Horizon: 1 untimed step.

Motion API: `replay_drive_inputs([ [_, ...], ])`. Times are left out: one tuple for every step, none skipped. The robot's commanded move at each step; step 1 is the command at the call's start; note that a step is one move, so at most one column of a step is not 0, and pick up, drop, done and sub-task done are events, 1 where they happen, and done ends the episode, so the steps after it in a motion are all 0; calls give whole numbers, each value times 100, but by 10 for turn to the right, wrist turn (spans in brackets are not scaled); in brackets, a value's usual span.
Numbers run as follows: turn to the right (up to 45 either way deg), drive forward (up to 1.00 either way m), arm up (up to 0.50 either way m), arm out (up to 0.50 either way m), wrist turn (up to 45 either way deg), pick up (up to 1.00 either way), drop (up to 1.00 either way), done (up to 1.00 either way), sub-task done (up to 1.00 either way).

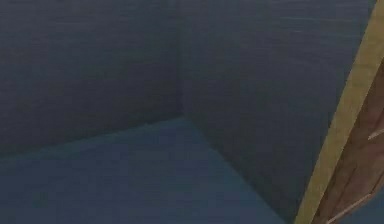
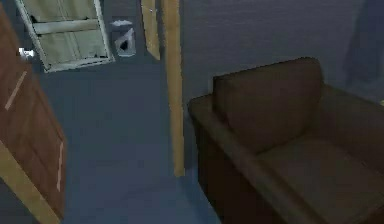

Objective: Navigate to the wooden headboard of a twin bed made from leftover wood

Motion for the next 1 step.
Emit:
replay_drive_inputs([
  [450, 0, 0, 0, 0, 0, 0, 0, 0],
])
